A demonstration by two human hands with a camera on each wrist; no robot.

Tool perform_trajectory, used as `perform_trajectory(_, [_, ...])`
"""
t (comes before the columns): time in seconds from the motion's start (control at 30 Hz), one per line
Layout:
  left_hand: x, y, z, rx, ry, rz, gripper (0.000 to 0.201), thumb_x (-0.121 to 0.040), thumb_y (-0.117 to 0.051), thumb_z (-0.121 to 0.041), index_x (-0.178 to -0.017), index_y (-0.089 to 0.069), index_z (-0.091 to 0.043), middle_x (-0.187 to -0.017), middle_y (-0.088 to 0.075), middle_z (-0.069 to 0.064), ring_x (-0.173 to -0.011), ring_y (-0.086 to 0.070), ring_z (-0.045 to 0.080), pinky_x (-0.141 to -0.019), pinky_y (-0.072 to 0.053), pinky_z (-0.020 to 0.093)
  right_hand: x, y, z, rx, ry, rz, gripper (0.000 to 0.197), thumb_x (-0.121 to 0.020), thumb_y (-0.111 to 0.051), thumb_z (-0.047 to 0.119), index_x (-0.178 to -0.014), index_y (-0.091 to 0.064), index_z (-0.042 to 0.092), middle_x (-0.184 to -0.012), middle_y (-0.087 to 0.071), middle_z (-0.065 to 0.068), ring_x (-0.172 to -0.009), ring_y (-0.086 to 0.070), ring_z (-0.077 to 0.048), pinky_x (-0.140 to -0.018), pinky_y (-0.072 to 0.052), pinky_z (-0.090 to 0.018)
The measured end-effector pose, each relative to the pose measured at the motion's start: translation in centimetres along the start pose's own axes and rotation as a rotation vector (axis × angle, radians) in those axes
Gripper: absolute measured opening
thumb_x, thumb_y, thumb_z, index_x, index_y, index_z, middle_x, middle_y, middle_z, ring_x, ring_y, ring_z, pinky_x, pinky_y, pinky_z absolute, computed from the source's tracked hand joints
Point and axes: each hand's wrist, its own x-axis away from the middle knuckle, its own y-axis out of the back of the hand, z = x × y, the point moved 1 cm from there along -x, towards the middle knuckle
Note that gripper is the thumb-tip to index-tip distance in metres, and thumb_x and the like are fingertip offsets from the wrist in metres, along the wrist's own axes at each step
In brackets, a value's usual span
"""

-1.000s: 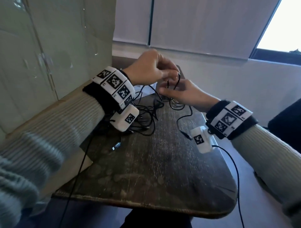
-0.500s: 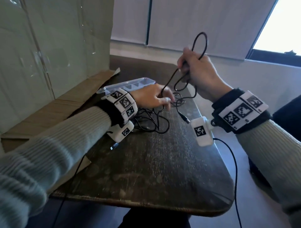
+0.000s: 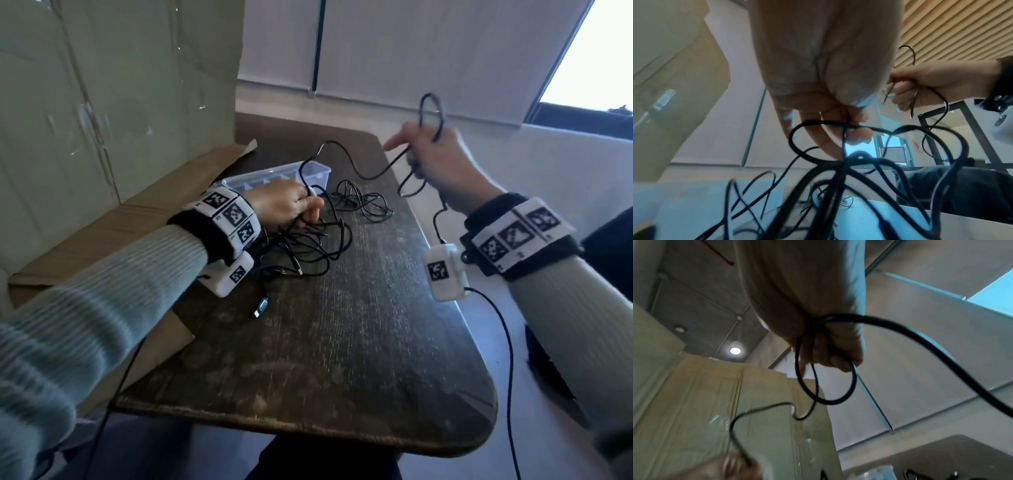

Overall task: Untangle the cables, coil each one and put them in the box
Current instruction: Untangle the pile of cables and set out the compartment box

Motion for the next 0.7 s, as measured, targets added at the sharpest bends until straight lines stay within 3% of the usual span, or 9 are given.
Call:
perform_trajectory(0.07, [-0.3,0.5,-0.8,-0.129,-0.043,-0.041,0.037,-0.101,-0.038,-0.036,-0.085,-0.066,-0.02,-0.084,-0.068,-0.001,-0.079,-0.062,0.015,-0.079,-0.045,0.028,0.9,-1.7,-0.4,0.084,0.075,0.16,0.034,-0.103,-0.041,0.035,-0.12,-0.065,0.018,-0.05,-0.038,0.013,-0.045,-0.03,-0.007,-0.047,-0.027,-0.026])
perform_trajectory(0.13, [-0.6,0.7,-1.4,-0.264,-0.06,-0.032,0.035,-0.1,-0.036,-0.043,-0.083,-0.062,-0.025,-0.082,-0.062,-0.005,-0.081,-0.058,0.015,-0.082,-0.044,0.034,1.6,-3.4,-0.4,0.237,0.202,0.264,0.041,-0.104,-0.039,0.032,-0.144,-0.044,0.024,-0.062,-0.051,0.015,-0.042,-0.031,0.002,-0.046,-0.032,-0.018])
perform_trajectory(0.2, [-0.8,0.6,-1.6,-0.316,-0.061,-0.012,0.032,-0.099,-0.037,-0.044,-0.082,-0.058,-0.027,-0.082,-0.057,-0.006,-0.084,-0.056,0.016,-0.083,-0.045,0.035,1.7,-4.9,-0.3,0.423,0.322,0.338,0.052,-0.104,-0.04,0.028,-0.152,-0.023,0.035,-0.111,-0.067,0.011,-0.048,-0.043,0.009,-0.057,-0.037,-0.004])
perform_trajectory(0.27, [-0.9,0.3,-1.6,-0.323,-0.069,0.011,0.03,-0.099,-0.039,-0.044,-0.082,-0.058,-0.027,-0.083,-0.057,-0.007,-0.085,-0.057,0.018,-0.086,-0.047,0.039,1.6,-5.8,-0.3,0.557,0.384,0.372,0.063,-0.102,-0.041,0.022,-0.153,-0.01,0.042,-0.131,-0.063,0.001,-0.057,-0.054,-0.003,-0.065,-0.04,-0.011])
perform_trajectory(0.33, [-0.6,0.0,-1.8,-0.332,-0.062,0.052,0.032,-0.099,-0.038,-0.045,-0.088,-0.061,-0.025,-0.088,-0.06,-0.006,-0.088,-0.058,0.017,-0.089,-0.047,0.041,1.6,-6.2,-0.4,0.542,0.411,0.344,0.071,-0.1,-0.041,0.019,-0.153,0.0,0.04,-0.101,-0.074,-0.009,-0.051,-0.054,-0.017,-0.061,-0.043,-0.023])
perform_trajectory(0.4, [-0.4,0.0,-1.9,-0.315,-0.046,0.08,0.036,-0.099,-0.037,-0.044,-0.099,-0.064,-0.019,-0.096,-0.063,-0.003,-0.091,-0.058,0.017,-0.088,-0.045,0.036,1.6,-6.2,-0.3,0.475,0.433,0.303,0.069,-0.101,-0.043,0.021,-0.153,-0.001,0.039,-0.071,-0.065,0.004,-0.047,-0.052,-0.019,-0.054,-0.044,-0.025])
perform_trajectory(0.47, [-0.4,0.0,-2.0,-0.282,-0.064,0.073,0.036,-0.1,-0.039,-0.042,-0.099,-0.064,-0.016,-0.092,-0.062,-0.003,-0.088,-0.058,0.015,-0.081,-0.043,0.03,1.4,-5.9,-0.5,0.565,0.478,0.289,0.048,-0.101,-0.044,0.028,-0.147,-0.03,0.037,-0.079,-0.062,0.012,-0.055,-0.057,-0.019,-0.057,-0.046,-0.025])
perform_trajectory(0.53, [-0.5,0.0,-1.8,-0.222,-0.081,0.053,0.032,-0.098,-0.044,-0.041,-0.088,-0.064,-0.018,-0.079,-0.06,-0.008,-0.076,-0.057,0.012,-0.073,-0.042,0.028,1.0,-5.1,-0.6,0.661,0.461,0.276,0.02,-0.101,-0.045,0.031,-0.117,-0.056,0.026,-0.081,-0.062,0.008,-0.064,-0.058,-0.022,-0.064,-0.048,-0.032])
perform_trajectory(0.7, [-0.4,0.1,-0.3,-0.189,-0.002,0.012,0.03,-0.093,-0.054,-0.043,-0.078,-0.067,-0.022,-0.065,-0.062,-0.005,-0.055,-0.05,0.008,-0.056,-0.037,0.025,0.1,-1.8,-0.4,0.451,0.239,0.144,0.022,-0.102,-0.042,0.024,-0.083,-0.053,0.02,-0.064,-0.051,0.008,-0.051,-0.043,-0.002,-0.052,-0.036,-0.02])
